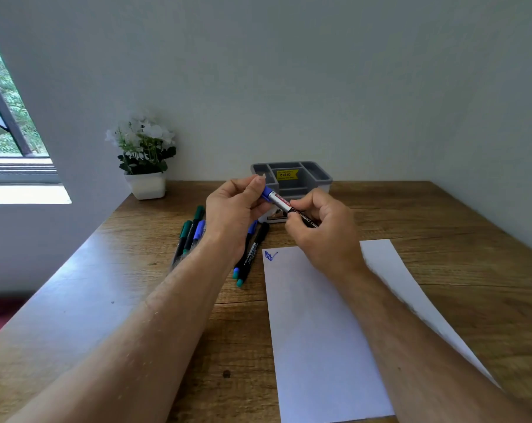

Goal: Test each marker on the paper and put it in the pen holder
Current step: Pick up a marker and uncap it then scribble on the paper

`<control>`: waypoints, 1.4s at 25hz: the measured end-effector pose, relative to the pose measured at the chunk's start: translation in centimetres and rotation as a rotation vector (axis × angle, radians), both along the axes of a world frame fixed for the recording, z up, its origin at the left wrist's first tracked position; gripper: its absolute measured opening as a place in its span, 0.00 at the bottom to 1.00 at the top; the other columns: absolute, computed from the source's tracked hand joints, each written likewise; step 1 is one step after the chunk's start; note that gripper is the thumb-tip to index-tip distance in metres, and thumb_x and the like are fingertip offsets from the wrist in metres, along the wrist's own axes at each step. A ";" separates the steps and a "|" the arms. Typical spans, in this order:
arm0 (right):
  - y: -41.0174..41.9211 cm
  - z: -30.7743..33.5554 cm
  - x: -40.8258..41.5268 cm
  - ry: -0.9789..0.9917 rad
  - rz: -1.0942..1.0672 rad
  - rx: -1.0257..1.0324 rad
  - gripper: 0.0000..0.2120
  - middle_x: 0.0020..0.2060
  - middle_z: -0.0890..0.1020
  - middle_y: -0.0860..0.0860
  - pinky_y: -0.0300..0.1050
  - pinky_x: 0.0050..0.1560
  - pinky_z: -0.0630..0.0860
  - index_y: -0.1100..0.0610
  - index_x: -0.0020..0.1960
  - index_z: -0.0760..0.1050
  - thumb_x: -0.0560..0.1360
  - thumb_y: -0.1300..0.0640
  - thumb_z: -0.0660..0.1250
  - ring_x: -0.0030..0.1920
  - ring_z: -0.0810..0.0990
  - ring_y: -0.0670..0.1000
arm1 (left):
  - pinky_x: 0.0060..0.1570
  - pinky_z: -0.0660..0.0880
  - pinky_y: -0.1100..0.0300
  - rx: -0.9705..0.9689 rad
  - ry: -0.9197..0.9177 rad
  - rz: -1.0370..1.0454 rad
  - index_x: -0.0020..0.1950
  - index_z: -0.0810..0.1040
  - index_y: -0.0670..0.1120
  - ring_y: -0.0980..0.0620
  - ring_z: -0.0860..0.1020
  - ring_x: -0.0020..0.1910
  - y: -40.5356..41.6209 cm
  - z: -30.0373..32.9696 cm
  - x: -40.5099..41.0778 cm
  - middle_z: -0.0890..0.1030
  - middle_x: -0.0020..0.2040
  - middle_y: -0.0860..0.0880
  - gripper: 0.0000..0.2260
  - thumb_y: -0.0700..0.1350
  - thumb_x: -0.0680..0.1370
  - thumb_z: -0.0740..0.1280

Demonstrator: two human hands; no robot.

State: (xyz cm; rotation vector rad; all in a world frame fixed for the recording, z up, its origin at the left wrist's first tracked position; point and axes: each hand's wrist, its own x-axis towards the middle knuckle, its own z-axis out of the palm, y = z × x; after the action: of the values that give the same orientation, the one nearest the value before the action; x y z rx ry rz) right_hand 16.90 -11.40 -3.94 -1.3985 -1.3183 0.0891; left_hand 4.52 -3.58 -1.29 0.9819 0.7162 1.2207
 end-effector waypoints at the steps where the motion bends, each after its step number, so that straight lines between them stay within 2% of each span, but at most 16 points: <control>1: 0.0 0.0 0.0 0.027 0.007 -0.003 0.05 0.37 0.83 0.49 0.46 0.31 0.80 0.55 0.49 0.80 0.74 0.60 0.70 0.34 0.80 0.48 | 0.42 0.81 0.60 0.001 -0.004 0.001 0.49 0.80 0.42 0.54 0.84 0.37 -0.1 0.1 0.0 0.84 0.42 0.45 0.03 0.40 0.77 0.70; 4: 0.1 0.2 0.0 0.078 0.010 -0.022 0.04 0.36 0.83 0.50 0.48 0.32 0.78 0.54 0.49 0.80 0.75 0.59 0.69 0.36 0.80 0.51 | 0.43 0.82 0.58 0.028 -0.012 0.003 0.52 0.80 0.42 0.50 0.85 0.41 -0.3 0.3 0.0 0.84 0.44 0.44 0.05 0.38 0.77 0.70; 6: 0.4 0.3 -0.1 0.086 0.003 -0.025 0.03 0.36 0.83 0.50 0.48 0.32 0.78 0.53 0.49 0.79 0.75 0.58 0.68 0.36 0.80 0.51 | 0.46 0.83 0.53 0.080 -0.011 -0.058 0.58 0.77 0.44 0.45 0.85 0.46 -0.9 0.3 0.1 0.84 0.47 0.42 0.12 0.35 0.76 0.71; 8: 0.6 0.3 0.0 0.083 -0.018 -0.028 0.03 0.37 0.83 0.47 0.46 0.32 0.79 0.52 0.50 0.78 0.76 0.56 0.68 0.37 0.81 0.49 | 0.45 0.83 0.53 0.155 0.056 -0.074 0.63 0.74 0.48 0.45 0.86 0.47 -1.6 0.2 0.6 0.84 0.49 0.41 0.19 0.34 0.76 0.71; 12: 0.8 0.2 1.0 -0.006 -0.073 -0.116 0.05 0.37 0.81 0.41 0.31 0.33 0.75 0.48 0.51 0.78 0.76 0.49 0.70 0.39 0.80 0.38 | 0.46 0.83 0.51 0.313 0.187 0.117 0.64 0.73 0.53 0.49 0.86 0.44 -1.9 0.1 0.9 0.84 0.47 0.46 0.22 0.37 0.75 0.74; 13: 0.8 0.3 1.2 -0.002 -0.096 -0.106 0.07 0.37 0.81 0.41 0.30 0.34 0.75 0.49 0.51 0.79 0.76 0.46 0.69 0.39 0.80 0.37 | 0.46 0.83 0.50 0.364 0.210 0.182 0.64 0.73 0.55 0.50 0.85 0.44 -1.7 0.3 0.7 0.84 0.47 0.46 0.22 0.38 0.74 0.74; 16: 0.8 0.6 1.5 0.025 -0.169 -0.010 0.13 0.37 0.81 0.43 0.37 0.37 0.79 0.52 0.50 0.79 0.78 0.43 0.65 0.38 0.81 0.40 | 0.47 0.83 0.51 0.507 0.255 0.383 0.62 0.73 0.59 0.54 0.85 0.43 -1.2 1.4 0.0 0.83 0.48 0.50 0.21 0.41 0.75 0.74; 19: 0.9 0.5 1.5 -0.014 -0.183 0.012 0.14 0.36 0.80 0.43 0.36 0.36 0.78 0.54 0.50 0.78 0.79 0.44 0.63 0.37 0.80 0.41 | 0.48 0.82 0.51 0.623 0.244 0.501 0.64 0.74 0.57 0.55 0.84 0.44 0.0 2.9 -0.1 0.82 0.48 0.51 0.21 0.41 0.75 0.73; 21: 1.0 0.3 1.4 -0.051 -0.176 0.016 0.14 0.34 0.79 0.43 0.35 0.34 0.76 0.53 0.48 0.78 0.80 0.44 0.62 0.35 0.79 0.42 | 0.48 0.82 0.55 0.684 0.258 0.545 0.65 0.73 0.55 0.55 0.83 0.45 1.1 3.8 0.2 0.81 0.49 0.51 0.21 0.41 0.76 0.72; 24: 1.2 0.2 1.4 -0.076 -0.168 0.014 0.13 0.33 0.78 0.41 0.31 0.33 0.73 0.52 0.46 0.78 0.80 0.44 0.61 0.35 0.79 0.41 | 0.45 0.78 0.69 0.738 0.296 0.542 0.66 0.73 0.54 0.59 0.82 0.44 2.5 5.2 1.6 0.81 0.49 0.51 0.20 0.41 0.76 0.72; 26: 1.3 0.2 1.4 -0.081 -0.172 -0.008 0.13 0.33 0.78 0.41 0.31 0.33 0.73 0.50 0.44 0.76 0.80 0.44 0.61 0.35 0.79 0.41 | 0.43 0.76 0.71 0.764 0.356 0.502 0.67 0.73 0.53 0.60 0.81 0.43 3.7 5.7 2.7 0.80 0.51 0.50 0.20 0.40 0.77 0.71; 30: 1.5 0.1 1.5 -0.091 -0.180 -0.031 0.14 0.34 0.78 0.43 0.34 0.33 0.75 0.51 0.46 0.77 0.80 0.43 0.61 0.35 0.79 0.42 | 0.49 0.81 0.57 0.810 0.529 0.481 0.67 0.72 0.53 0.57 0.81 0.44 5.9 5.2 4.6 0.79 0.52 0.50 0.19 0.41 0.78 0.70; 35: 1.6 0.1 1.6 -0.117 -0.179 -0.048 0.14 0.33 0.76 0.40 0.28 0.32 0.67 0.51 0.46 0.77 0.80 0.43 0.60 0.34 0.77 0.40 | 0.51 0.80 0.53 0.815 0.790 0.435 0.67 0.70 0.54 0.53 0.80 0.47 7.5 4.8 5.4 0.80 0.51 0.49 0.20 0.43 0.77 0.71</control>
State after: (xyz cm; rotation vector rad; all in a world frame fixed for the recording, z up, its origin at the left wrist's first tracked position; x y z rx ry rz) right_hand 18.46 -9.76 -3.86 -1.5760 -1.2877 -0.0832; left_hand 9.90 3.96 3.55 2.1334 1.1061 1.5434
